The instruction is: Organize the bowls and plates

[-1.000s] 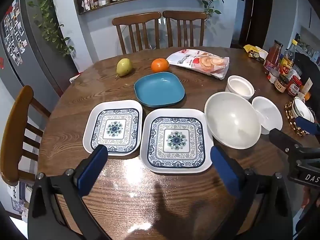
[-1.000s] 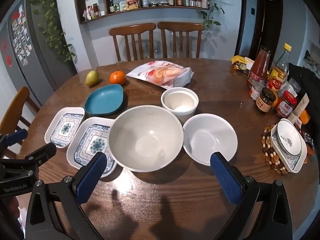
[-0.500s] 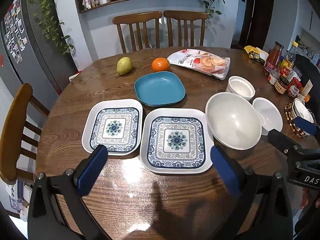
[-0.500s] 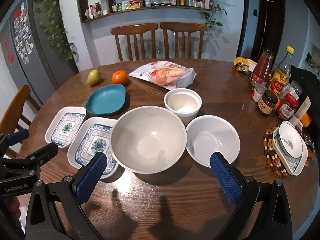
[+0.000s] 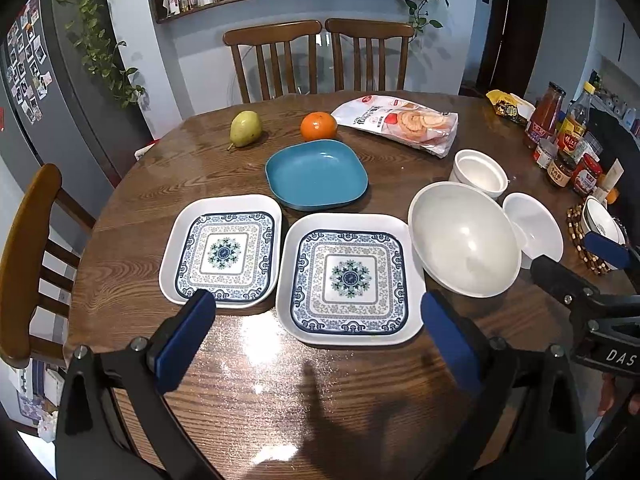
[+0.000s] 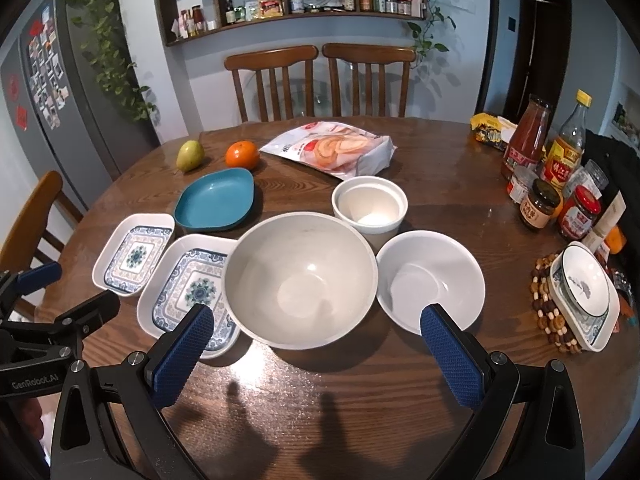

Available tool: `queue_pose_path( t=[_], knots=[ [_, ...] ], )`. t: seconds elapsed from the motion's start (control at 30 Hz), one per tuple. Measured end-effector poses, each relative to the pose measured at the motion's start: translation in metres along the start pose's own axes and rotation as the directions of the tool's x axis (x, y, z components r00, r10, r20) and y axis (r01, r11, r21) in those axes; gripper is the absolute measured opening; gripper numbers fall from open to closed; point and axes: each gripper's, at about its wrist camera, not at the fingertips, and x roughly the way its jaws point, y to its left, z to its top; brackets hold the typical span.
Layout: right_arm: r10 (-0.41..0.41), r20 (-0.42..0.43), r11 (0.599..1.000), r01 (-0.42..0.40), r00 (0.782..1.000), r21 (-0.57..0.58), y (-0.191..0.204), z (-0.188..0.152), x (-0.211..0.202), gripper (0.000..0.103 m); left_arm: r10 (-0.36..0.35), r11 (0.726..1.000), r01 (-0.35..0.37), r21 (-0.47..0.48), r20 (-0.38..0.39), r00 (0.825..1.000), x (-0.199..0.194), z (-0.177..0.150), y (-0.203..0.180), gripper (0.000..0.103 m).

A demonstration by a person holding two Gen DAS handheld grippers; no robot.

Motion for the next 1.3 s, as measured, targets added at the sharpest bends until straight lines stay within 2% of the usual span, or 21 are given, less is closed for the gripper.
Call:
queue_pose_path(
  t=[1.3],
  knots=[
    [0.005, -0.005, 1.000, -0.005, 1.000, -0.003, 0.0029, -0.0015, 0.0042, 0.103, -0.009, 1.000, 0.009, 0.003, -0.008, 1.000, 0.0037, -0.0029, -0.0018, 0.102]
  ],
)
